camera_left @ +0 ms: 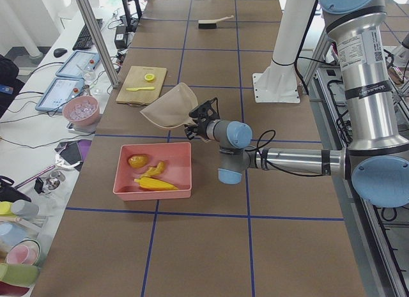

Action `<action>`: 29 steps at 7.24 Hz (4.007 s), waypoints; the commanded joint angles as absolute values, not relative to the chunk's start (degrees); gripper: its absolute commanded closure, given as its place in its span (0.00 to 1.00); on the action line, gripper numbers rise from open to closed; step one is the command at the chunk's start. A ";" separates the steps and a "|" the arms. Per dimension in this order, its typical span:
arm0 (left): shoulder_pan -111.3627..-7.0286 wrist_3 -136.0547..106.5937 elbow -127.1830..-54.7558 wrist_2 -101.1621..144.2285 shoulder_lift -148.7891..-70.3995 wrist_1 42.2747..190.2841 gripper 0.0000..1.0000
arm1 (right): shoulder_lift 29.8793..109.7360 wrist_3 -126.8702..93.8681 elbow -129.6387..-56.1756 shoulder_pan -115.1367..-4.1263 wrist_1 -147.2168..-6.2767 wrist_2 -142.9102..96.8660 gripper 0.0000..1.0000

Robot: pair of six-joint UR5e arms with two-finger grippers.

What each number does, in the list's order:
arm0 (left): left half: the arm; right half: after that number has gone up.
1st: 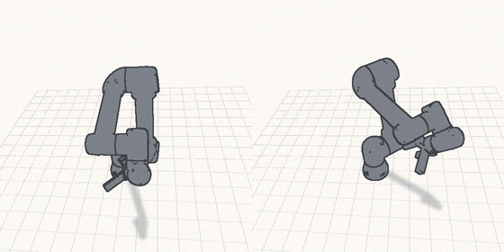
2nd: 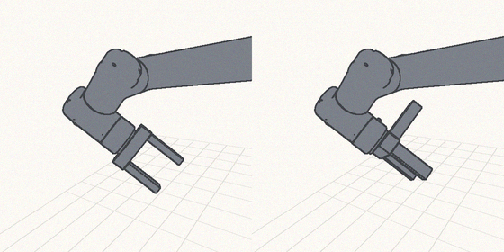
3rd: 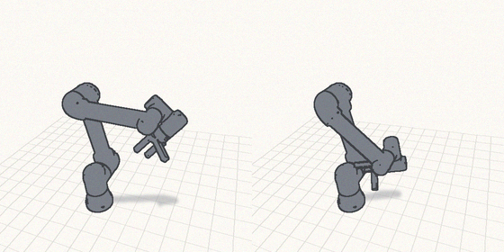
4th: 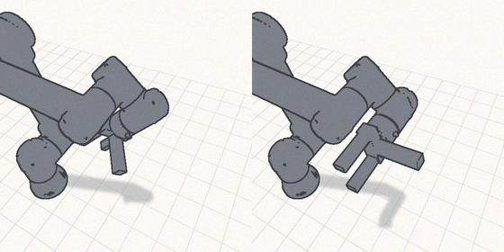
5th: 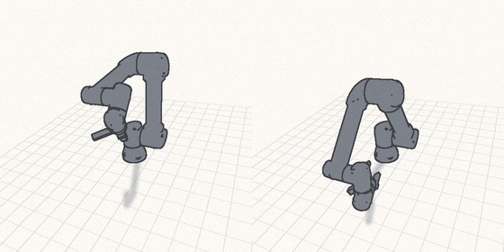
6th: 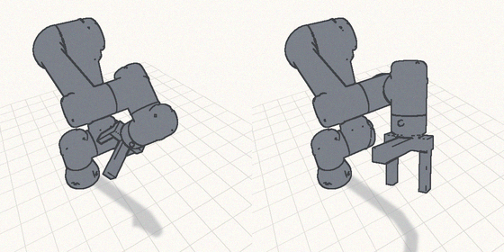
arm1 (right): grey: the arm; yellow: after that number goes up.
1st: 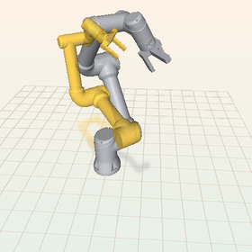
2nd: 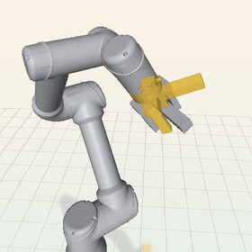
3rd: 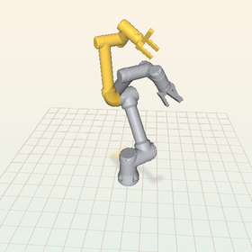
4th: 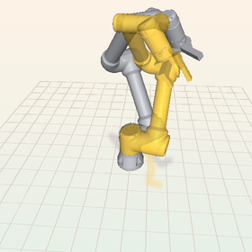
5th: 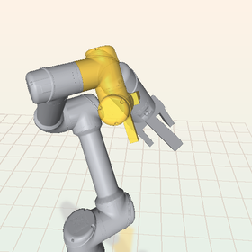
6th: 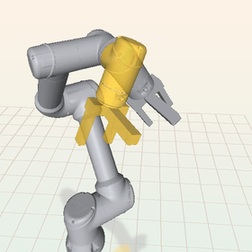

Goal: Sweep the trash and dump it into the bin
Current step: 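Tilt the dustpan over the pink bin with the left gripper to dump items, then lower the empty dustpan back onto the table with the left gripper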

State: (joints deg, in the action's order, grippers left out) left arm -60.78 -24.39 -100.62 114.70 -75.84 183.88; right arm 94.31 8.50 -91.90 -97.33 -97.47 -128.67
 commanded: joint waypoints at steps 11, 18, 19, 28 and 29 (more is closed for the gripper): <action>-37.71 8.55 -96.00 115.49 -97.26 152.70 1.00 | 94.48 8.44 -90.61 -97.38 -93.96 -130.16 0.00; -41.58 16.09 -89.48 124.01 -113.11 136.76 1.00 | 94.57 8.44 -90.09 -97.38 -93.87 -130.08 0.00; -41.22 15.65 -89.56 124.01 -113.03 136.76 1.00 | 94.57 8.44 -90.17 -97.38 -93.87 -130.25 0.00; -39.90 14.50 -89.39 123.05 -112.41 136.76 0.47 | 94.57 8.44 -90.18 -97.38 -93.87 -130.25 0.00; -39.38 14.50 -89.38 123.05 -112.41 136.76 0.39 | 94.57 8.44 -90.18 -97.38 -93.87 -130.25 0.00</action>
